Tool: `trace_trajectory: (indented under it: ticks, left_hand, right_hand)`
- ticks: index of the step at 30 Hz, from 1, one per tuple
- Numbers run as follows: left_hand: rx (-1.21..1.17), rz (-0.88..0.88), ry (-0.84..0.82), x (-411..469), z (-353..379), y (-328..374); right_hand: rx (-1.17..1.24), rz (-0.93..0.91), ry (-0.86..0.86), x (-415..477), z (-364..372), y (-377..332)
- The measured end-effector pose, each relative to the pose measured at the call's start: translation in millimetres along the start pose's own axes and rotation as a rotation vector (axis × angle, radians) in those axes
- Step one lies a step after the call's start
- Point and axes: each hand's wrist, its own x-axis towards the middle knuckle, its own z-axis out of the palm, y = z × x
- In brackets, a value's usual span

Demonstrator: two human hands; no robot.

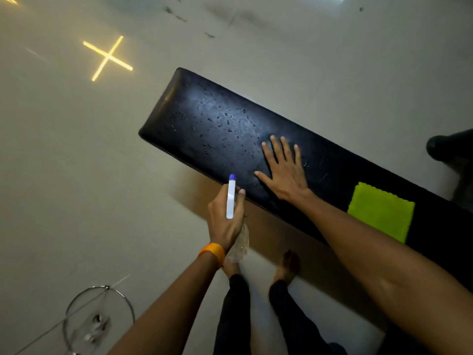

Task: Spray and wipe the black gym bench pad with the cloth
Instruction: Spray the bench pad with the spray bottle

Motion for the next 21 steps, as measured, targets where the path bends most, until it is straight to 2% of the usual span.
trace_trajectory:
  ticks: [8, 15, 21]
  left_hand:
    - [0.002, -0.115, 0.098, 32.5, -21.4, -26.0]
    - [-0.02, -0.141, 0.148, 53.0, -34.8, -26.6]
    - [0.072, -0.233, 0.222, 75.9, -40.4, -23.0]
  right_hand:
    - [-0.073, -0.005, 0.153, -0.4, 21.3, 3.3]
    - [-0.075, -0.005, 0.161, -0.2, 22.7, 4.0]
    - [-0.076, 0.002, 0.174, 0.6, 25.2, 4.0]
